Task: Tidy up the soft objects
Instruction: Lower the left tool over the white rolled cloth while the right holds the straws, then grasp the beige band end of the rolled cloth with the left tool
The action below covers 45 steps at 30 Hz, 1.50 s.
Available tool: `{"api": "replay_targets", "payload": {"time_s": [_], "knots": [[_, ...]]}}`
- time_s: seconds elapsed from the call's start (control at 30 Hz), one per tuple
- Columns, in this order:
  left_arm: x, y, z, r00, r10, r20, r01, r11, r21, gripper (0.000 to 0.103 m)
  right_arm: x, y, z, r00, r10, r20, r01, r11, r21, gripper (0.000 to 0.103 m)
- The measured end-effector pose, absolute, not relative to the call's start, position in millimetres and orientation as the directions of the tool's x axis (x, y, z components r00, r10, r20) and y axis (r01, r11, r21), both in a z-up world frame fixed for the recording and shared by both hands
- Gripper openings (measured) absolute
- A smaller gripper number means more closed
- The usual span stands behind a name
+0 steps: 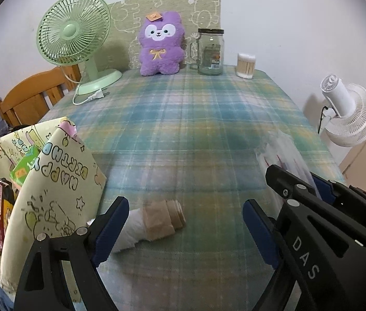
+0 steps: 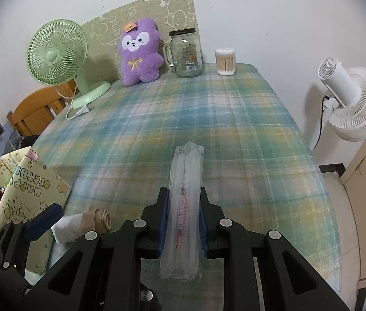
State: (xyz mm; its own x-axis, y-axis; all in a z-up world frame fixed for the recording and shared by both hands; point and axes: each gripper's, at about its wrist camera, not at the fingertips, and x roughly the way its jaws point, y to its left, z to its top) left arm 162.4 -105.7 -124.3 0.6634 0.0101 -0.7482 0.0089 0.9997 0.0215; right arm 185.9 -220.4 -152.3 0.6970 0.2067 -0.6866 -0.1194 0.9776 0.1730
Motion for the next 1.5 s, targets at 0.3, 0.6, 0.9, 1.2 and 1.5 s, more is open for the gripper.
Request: {"api": "replay_targets", "payload": {"time_s": [0.3, 0.6, 0.9, 1.2, 1.5], "knots": [[176, -90, -138, 0.623, 0.026, -0.782, -0.022, 1.0, 0.016, 0.089, 199, -206, -162, 0.667, 0.226, -0.71, -0.139, 0.974, 0.179, 0.023], [182, -90, -151, 0.574, 0.013, -0.819, -0.013, 1.0, 0.007, 0.084, 202, -204, -173, 0.647, 0.202, -0.735, -0.129, 0.979, 0.155, 0.024], [174, -94, -151, 0.562, -0.028, -0.827, 0.015, 1.0, -0.024, 0.054, 194, -209, -174, 0.65, 0.199, -0.734, -0.119, 0.98, 0.161, 0.024], [160, -103, -149, 0.558, -0.086, -0.825, 0.067, 0.996, -0.059, 0.035, 179, -219, -173, 0.655, 0.186, -0.732, -0.096, 0.982, 0.164, 0.024], [143, -107, -139, 0.58, -0.051, -0.813, 0.073, 0.997, -0.01, 0.055, 165, -220, -172, 0.651, 0.198, -0.732, -0.1, 0.979, 0.176, 0.024]]}}
